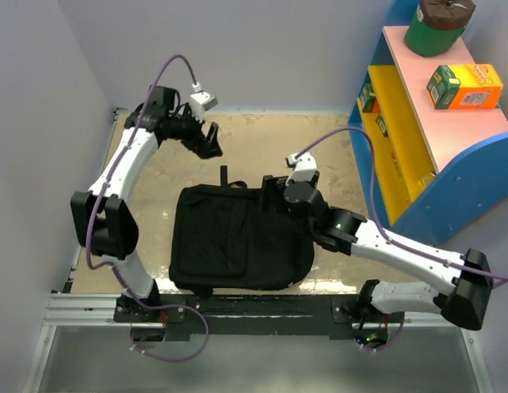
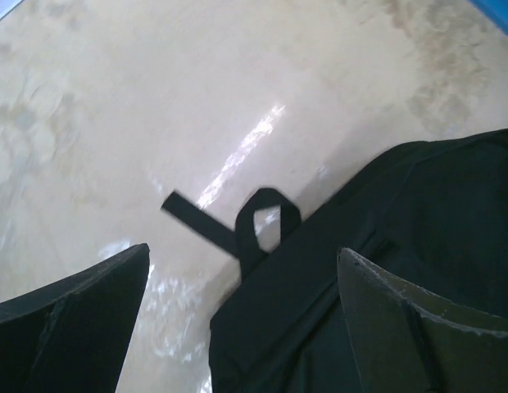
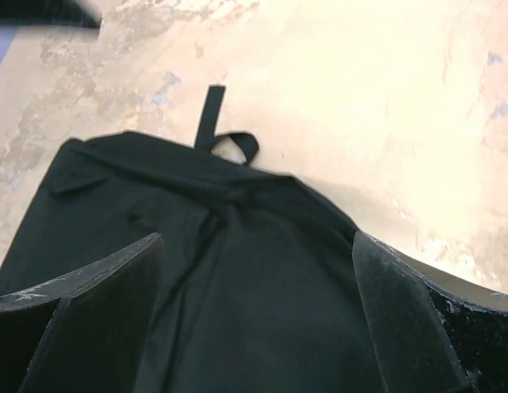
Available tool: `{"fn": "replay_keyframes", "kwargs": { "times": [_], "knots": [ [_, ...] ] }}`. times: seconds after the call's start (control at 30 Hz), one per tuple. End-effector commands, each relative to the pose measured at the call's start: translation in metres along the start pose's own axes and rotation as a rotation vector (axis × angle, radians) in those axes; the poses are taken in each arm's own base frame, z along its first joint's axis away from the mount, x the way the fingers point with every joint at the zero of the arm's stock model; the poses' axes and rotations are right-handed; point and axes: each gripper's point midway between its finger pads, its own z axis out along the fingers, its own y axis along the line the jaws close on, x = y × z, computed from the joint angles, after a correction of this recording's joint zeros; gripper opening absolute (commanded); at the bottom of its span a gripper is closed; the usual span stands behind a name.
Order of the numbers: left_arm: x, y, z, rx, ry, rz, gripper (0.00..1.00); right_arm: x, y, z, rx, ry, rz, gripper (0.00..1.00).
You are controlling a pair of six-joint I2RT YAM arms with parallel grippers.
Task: Pack the student bag
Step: Reset both arms
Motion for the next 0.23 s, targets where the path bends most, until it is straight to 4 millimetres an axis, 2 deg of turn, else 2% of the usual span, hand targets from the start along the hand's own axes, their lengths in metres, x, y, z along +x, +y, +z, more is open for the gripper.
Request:
{"fn": "replay_keyframes", "kwargs": {
  "times": [0.0, 0.13, 0.2],
  "knots": [
    [0.023, -0.016, -0.026, -0.067, -0.011, -0.018, 1.0, -0.031, 0.01, 0.01, 0.055, -0.037, -0.048, 0.99],
    [0.03, -0.022, -0.034, -0.101, -0.039, -0.006, 1.0, -0.026, 0.02, 0.009, -0.009, -0.026, -0.035, 0.99],
    [0.037, -0.022, -0.037, -0.11, -0.043, -0.012, 1.0, -0.02, 0.018, 0.008, -0.007, -0.011, -0.012, 0.99]
  ]
}}
